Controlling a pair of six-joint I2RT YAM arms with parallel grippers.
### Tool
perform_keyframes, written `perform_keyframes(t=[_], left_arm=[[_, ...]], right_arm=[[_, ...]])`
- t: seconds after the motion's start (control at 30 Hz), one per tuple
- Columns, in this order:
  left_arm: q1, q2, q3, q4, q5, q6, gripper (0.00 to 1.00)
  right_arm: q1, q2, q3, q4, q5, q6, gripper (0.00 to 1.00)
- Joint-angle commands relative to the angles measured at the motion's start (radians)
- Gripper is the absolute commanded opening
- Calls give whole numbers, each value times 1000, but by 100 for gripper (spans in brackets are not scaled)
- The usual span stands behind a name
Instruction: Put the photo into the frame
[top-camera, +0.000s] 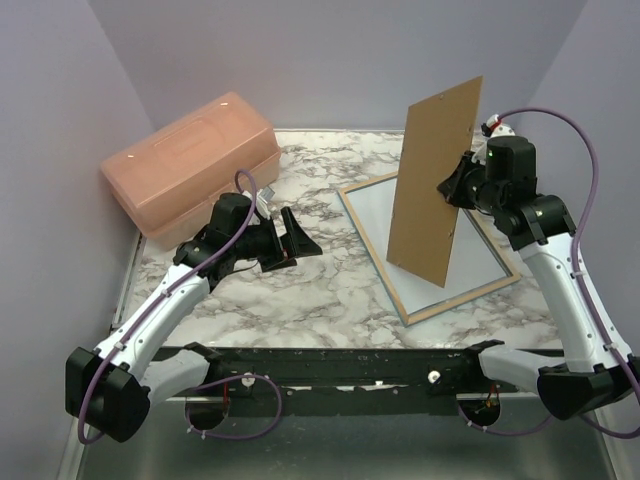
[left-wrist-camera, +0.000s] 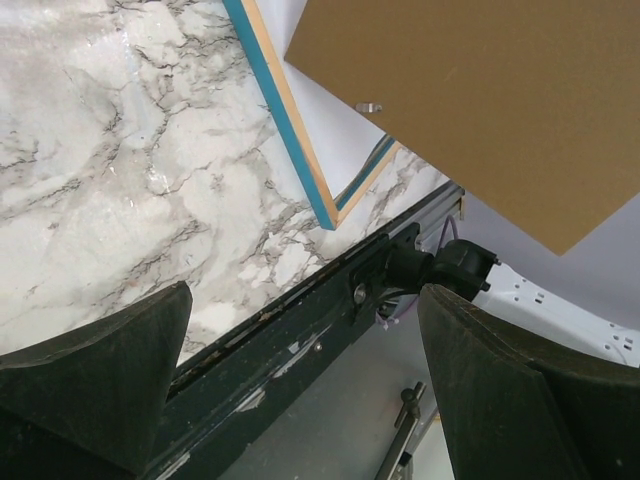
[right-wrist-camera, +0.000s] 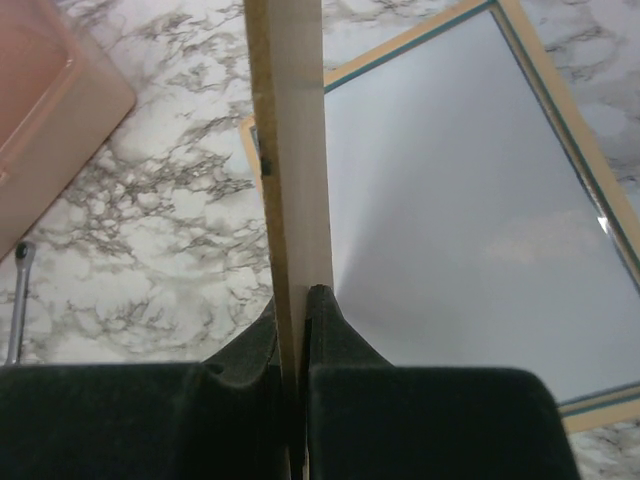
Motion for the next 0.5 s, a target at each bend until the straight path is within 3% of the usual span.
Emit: perform_keyframes(t=[0.0, 0.47], left_arm=[[-4, 8, 30, -15, -20, 23, 98], [-6, 27, 35, -31, -22, 44, 99]], right_arm=[[6, 4, -26, 15, -251, 73, 1], [6, 16, -149, 187, -541, 224, 1]])
